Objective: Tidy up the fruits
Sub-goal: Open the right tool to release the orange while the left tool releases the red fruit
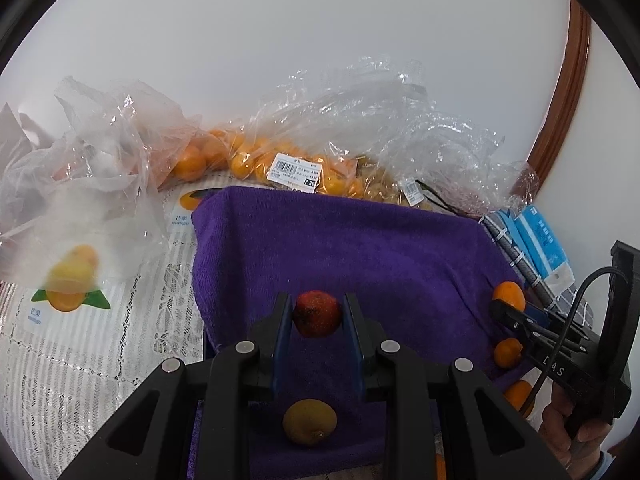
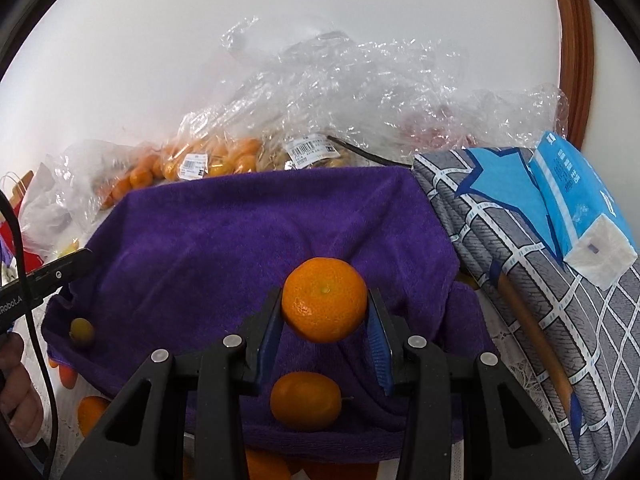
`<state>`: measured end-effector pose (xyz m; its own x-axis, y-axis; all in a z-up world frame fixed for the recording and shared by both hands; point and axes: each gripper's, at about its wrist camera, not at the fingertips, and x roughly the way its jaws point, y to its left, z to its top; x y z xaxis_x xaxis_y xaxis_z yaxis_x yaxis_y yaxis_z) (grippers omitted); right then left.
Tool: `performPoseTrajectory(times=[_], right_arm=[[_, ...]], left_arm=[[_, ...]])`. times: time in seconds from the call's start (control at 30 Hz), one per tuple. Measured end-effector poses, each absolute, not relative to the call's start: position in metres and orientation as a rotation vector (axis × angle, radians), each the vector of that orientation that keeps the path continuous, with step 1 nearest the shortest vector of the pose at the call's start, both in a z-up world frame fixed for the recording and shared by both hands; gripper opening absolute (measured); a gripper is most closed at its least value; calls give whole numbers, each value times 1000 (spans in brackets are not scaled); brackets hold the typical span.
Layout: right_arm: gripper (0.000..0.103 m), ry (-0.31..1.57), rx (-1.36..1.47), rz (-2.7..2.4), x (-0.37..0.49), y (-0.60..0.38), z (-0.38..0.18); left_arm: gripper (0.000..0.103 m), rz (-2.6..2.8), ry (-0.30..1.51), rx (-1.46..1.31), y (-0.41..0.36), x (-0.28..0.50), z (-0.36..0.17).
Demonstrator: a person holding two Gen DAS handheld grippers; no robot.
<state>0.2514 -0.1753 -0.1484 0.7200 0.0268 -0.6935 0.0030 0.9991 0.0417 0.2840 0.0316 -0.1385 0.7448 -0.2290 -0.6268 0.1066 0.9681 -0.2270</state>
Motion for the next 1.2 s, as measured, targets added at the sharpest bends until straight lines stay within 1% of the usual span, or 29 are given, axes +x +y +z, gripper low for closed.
performPoseTrajectory(times=[0.83, 0.93, 1.0, 1.2], right_arm=[[40, 808, 38, 6, 259, -176, -155], [42, 803, 33, 11, 258, -175, -154], [46, 797, 31, 11, 257, -175, -154], [47, 782, 34, 15, 253, -176, -150]], left_arm=[[24, -184, 769, -174, 27, 292, -149], [24, -185, 771, -173, 27, 292, -149], [24, -187, 771, -171, 27, 292, -149], [24, -192, 771, -168, 26, 292, -150]])
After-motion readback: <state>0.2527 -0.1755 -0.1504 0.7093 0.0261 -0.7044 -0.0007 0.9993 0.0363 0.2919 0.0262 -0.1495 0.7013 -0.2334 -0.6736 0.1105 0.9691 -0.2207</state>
